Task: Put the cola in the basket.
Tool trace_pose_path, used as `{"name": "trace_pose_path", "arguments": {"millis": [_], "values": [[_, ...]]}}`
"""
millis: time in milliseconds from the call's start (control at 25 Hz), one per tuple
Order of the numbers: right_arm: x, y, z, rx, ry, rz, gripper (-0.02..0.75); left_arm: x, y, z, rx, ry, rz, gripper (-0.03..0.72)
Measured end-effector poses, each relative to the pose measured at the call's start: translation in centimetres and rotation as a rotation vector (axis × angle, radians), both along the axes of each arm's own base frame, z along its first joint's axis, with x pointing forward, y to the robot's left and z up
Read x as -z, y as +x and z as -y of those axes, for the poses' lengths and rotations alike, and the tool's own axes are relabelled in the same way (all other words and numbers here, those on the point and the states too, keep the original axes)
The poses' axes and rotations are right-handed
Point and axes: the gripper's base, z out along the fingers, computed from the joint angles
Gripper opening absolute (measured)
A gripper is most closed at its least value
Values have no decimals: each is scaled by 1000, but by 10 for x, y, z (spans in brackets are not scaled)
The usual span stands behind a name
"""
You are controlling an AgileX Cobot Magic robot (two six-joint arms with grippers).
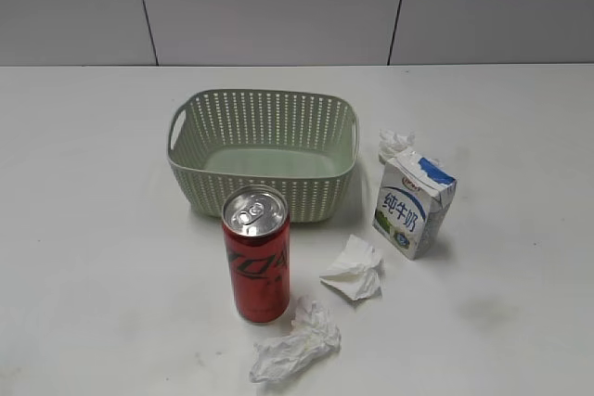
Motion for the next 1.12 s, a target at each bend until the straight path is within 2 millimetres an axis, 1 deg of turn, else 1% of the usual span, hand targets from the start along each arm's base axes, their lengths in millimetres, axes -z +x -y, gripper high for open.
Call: {"name": "trace_pose_path", "arguments": {"millis": [80, 200, 520, 640, 880, 1000, 1120], "values": [[0, 0, 0, 0, 0, 0, 588, 0, 1, 0, 2, -2, -8, 522], [0, 0, 0, 0, 0, 0, 588, 0, 9, 2, 13, -21, -59, 522], [0, 0, 0, 0, 0, 0, 588, 0, 44, 6, 55, -46, -259, 522], [0, 0, 0, 0, 0, 0, 588, -7, 56, 6, 56, -46, -317, 522], [0, 0, 0, 0, 0, 0, 588, -31, 80, 5, 59, -34, -412, 511], [0, 0, 0, 0, 0, 0, 588, -40, 98, 5, 57, -31, -447, 508], [0, 0, 0, 0, 0, 0, 588, -45, 118, 5, 61, -30, -509, 505]]}}
